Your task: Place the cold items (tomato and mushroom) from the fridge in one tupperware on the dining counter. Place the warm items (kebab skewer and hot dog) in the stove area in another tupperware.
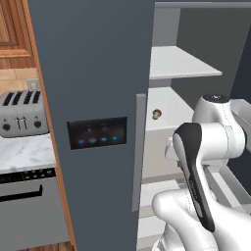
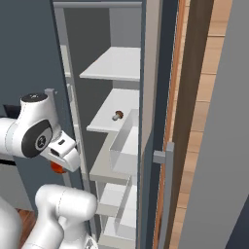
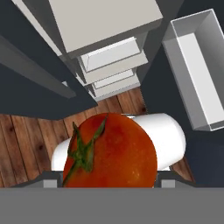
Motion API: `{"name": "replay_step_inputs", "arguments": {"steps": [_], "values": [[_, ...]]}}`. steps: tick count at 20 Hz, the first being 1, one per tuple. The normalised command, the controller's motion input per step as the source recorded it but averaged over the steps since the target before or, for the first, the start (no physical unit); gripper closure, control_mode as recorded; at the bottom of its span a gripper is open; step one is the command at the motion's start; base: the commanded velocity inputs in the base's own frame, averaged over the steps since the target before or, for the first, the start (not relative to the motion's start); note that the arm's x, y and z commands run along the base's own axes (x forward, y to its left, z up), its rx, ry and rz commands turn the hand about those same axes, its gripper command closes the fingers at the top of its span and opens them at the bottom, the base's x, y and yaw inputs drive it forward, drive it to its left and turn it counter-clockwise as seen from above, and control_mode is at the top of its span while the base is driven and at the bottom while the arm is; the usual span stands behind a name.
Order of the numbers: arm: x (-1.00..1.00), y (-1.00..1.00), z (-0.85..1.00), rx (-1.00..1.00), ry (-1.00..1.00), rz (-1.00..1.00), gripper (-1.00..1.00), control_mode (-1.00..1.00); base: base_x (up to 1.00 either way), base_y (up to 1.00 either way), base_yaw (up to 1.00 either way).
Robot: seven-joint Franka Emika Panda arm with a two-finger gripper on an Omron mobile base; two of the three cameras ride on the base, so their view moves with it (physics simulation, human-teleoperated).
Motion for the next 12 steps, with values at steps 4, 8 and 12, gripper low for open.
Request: {"name": "replay_step_inputs", "arguments": {"steps": [4,8,12], "values": [[0.00,0.00,0.00,0.00,0.00,0.00,1.00,-1.00,0.00,0.00,0.00],[-0.14,0.00,-0.06,0.00,0.00,0.00,1.00,1.00,-0.11,0.06,0.00],[0.00,0.00,0.00,0.00,0.00,0.00,1.00,1.00,-0.46,0.43,0.00]]}}
